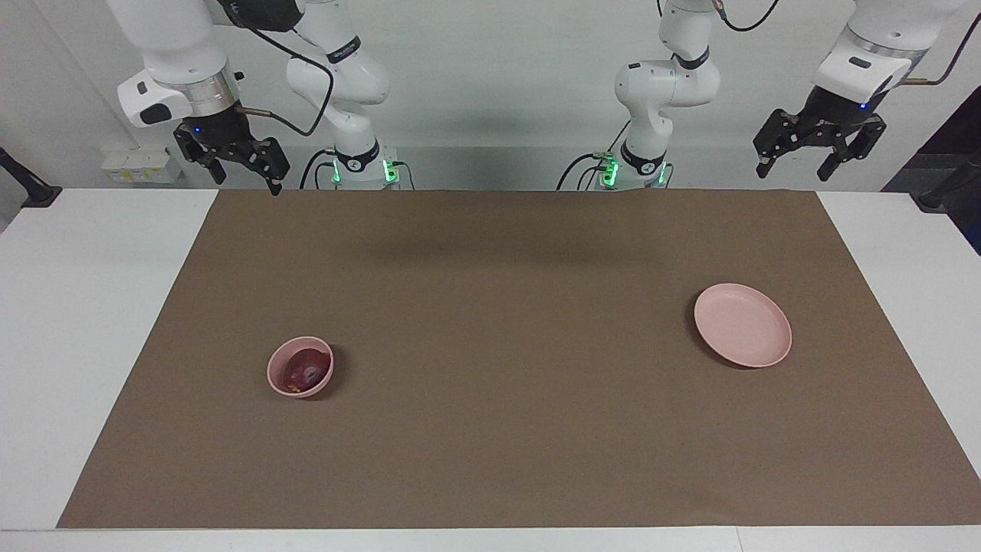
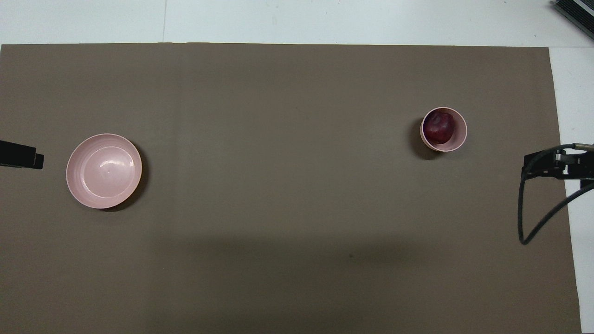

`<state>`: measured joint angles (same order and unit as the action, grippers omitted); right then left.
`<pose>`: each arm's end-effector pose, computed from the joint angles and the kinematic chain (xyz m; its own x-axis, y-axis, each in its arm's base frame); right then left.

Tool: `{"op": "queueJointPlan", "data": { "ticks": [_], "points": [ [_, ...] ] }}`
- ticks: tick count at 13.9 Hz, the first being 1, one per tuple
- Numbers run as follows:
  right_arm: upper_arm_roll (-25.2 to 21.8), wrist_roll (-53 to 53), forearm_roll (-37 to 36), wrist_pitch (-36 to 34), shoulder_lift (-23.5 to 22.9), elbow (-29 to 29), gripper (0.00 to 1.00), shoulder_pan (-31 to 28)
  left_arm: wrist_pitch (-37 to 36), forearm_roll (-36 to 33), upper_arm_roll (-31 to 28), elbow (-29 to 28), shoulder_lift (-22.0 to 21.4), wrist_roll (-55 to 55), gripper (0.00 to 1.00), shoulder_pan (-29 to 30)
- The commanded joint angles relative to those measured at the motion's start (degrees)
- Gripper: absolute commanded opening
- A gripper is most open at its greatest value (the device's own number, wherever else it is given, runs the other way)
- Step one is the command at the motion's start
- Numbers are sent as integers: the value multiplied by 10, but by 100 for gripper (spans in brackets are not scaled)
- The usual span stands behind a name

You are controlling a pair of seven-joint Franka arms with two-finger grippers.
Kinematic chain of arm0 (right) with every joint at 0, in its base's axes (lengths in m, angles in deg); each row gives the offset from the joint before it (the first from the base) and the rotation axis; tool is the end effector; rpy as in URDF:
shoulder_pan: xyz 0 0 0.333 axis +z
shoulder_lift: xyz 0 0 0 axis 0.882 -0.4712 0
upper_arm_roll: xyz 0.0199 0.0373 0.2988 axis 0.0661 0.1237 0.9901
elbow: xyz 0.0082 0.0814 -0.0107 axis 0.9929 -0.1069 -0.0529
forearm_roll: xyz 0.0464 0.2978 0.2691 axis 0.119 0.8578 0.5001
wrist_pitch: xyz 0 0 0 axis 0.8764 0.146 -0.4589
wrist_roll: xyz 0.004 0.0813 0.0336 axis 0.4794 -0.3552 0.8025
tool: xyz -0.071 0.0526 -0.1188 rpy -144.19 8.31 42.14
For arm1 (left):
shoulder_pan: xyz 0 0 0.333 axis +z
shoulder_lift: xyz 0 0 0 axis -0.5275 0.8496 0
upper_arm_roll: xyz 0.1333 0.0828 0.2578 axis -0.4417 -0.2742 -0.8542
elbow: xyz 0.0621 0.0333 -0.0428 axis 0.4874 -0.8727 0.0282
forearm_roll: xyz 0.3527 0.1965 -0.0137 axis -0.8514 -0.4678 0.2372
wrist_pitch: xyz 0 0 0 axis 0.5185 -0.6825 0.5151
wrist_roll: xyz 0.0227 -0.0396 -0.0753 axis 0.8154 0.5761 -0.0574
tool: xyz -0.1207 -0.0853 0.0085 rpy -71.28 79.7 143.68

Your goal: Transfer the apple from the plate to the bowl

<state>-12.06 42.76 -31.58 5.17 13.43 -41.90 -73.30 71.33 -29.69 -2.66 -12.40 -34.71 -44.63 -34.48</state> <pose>0.5291 -0.0166 0.5781 0.9756 -0.2171 -0.0338 -0.2140 -0.9737 0.0779 0.5358 -0.0309 0.6348 0.9919 -0.1213 0.0373 -0.1217 -0.9925 0.0086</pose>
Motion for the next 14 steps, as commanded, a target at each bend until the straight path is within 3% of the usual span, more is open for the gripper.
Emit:
{"op": "queueJointPlan", "data": {
  "ticks": [1,6,9,14],
  "points": [
    [0,34,11,-9,-4,10,100,-12,-8,-6,3,5,-4,-4,100,3],
    [-7,46,11,-27,-4,22,100,-2,-11,-6,3,5,-4,-4,100,3],
    [-63,46,11,-50,-6,39,100,53,-8,-6,3,5,-4,-4,100,3],
    [-65,40,28,-40,-5,37,100,57,-8,-6,3,5,-4,-4,100,4]
  ]
}}
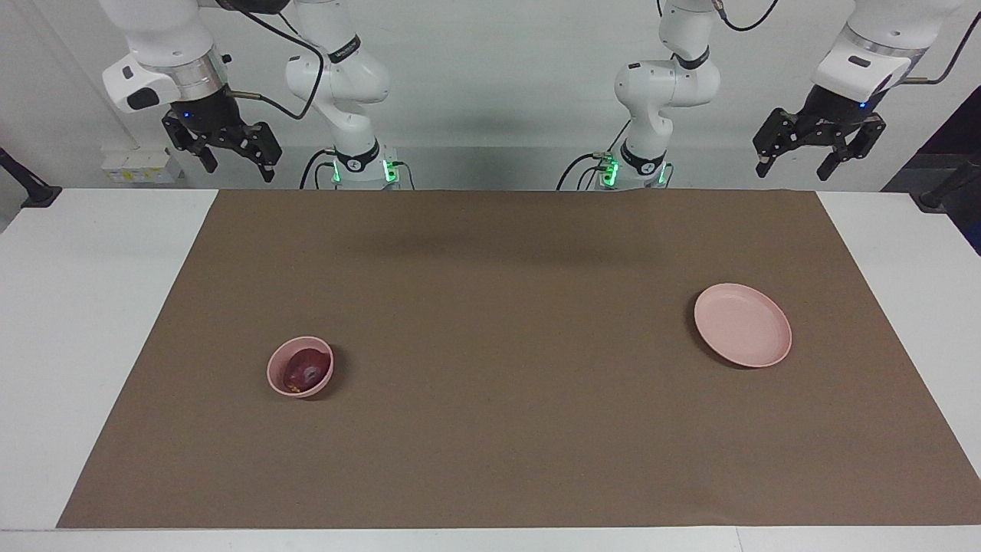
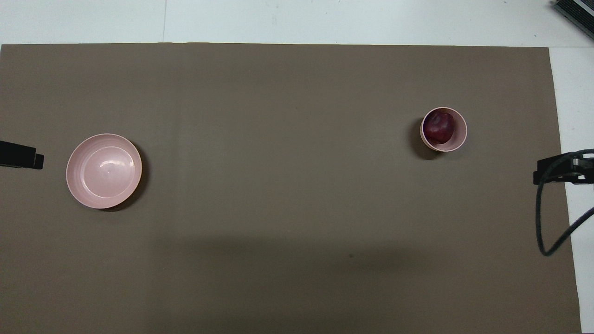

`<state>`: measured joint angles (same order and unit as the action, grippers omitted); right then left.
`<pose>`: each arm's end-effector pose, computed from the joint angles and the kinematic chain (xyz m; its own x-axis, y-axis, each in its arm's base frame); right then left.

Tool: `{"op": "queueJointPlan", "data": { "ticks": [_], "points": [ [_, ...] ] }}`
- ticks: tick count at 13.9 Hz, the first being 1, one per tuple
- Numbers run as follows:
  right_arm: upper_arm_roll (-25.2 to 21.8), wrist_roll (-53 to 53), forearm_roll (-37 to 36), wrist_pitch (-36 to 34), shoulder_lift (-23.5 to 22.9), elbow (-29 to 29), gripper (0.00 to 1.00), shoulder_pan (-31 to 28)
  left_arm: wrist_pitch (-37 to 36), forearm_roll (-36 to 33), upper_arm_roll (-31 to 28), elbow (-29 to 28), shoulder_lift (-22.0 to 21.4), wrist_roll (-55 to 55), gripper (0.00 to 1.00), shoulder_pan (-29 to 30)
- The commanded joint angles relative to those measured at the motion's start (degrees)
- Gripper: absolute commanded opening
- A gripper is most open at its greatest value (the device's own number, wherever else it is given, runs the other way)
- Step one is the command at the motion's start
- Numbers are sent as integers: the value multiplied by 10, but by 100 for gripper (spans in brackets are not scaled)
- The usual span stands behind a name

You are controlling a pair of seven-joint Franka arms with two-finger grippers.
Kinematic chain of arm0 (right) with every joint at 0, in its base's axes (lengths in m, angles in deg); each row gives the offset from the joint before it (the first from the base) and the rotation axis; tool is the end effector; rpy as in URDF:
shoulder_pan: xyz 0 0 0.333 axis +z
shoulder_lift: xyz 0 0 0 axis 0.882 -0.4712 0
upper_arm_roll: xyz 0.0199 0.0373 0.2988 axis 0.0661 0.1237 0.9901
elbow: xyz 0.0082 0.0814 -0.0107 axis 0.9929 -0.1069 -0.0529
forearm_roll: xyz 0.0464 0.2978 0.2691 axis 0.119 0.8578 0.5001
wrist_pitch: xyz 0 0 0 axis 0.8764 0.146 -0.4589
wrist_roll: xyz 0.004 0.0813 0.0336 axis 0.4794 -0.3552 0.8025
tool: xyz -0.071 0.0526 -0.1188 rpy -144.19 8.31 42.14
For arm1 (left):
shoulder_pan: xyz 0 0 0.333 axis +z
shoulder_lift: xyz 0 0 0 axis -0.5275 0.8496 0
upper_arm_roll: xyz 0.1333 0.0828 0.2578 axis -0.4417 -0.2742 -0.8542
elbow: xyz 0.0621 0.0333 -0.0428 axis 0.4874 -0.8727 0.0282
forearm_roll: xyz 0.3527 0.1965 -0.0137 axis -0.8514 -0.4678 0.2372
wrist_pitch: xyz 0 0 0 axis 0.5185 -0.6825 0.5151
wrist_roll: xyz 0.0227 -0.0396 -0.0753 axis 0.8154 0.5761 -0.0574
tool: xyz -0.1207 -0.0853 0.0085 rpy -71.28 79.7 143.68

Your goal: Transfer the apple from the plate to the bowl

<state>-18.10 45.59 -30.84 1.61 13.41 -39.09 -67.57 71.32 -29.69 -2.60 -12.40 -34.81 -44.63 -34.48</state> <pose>0.5219 -0.0195 0.5965 0.9831 -0.1751 -0.0530 -0.1722 -0.9835 0.0553 0.5353 -0.0315 0.6357 0.9917 -0.1223 0.0389 -0.1228 -0.9924 0.0084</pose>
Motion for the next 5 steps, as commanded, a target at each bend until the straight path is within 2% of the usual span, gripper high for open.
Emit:
{"op": "queueJointPlan", "data": {
  "ticks": [1,5],
  "points": [
    [-4,11,20,-4,-5,9,100,-1,-8,-6,2,5,-3,-4,100,3],
    [-8,13,20,-4,-3,5,100,-7,-8,-6,2,5,-3,-4,100,3]
  ]
}}
